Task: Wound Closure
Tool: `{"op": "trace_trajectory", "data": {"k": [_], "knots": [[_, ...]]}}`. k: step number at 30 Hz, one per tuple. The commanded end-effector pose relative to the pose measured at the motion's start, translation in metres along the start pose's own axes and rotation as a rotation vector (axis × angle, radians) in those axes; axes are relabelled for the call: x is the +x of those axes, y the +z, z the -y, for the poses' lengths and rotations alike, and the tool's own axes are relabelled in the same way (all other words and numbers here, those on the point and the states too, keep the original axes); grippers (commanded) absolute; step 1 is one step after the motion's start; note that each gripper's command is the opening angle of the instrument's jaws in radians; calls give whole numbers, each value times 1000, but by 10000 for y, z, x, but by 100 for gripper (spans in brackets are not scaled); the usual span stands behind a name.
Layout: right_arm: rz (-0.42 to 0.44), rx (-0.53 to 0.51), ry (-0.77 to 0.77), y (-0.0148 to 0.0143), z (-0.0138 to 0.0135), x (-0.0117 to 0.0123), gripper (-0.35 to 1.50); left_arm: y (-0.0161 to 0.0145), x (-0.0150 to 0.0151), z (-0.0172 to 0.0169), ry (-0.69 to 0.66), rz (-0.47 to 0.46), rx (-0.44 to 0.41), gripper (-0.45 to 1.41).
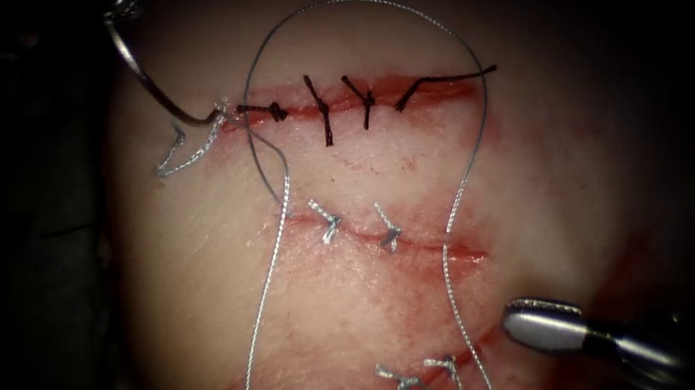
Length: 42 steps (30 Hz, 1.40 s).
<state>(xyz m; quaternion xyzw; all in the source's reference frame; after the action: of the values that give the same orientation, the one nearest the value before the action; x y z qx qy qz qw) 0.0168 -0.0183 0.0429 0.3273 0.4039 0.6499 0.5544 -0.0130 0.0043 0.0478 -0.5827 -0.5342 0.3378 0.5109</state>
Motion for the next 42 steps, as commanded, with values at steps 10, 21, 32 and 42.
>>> {"op": "trace_trajectory", "data": {"k": [10, 21, 32, 42], "knots": [[184, -280, -51, 60, -81, -35, 94, 25, -27, -5, -21, 201, -105, -45], [226, -276, -72, 111, -101, -50, 59, 26, -30, 1, -13, 226, -88, -45], [305, -426, -183, 41, -106, -38, -35, 27, -33, 2, 7, 254, -78, -45], [610, -406, -180, -48, -76, -92, -35, 29, -37, 9, 12, 267, -66, -45]]}}
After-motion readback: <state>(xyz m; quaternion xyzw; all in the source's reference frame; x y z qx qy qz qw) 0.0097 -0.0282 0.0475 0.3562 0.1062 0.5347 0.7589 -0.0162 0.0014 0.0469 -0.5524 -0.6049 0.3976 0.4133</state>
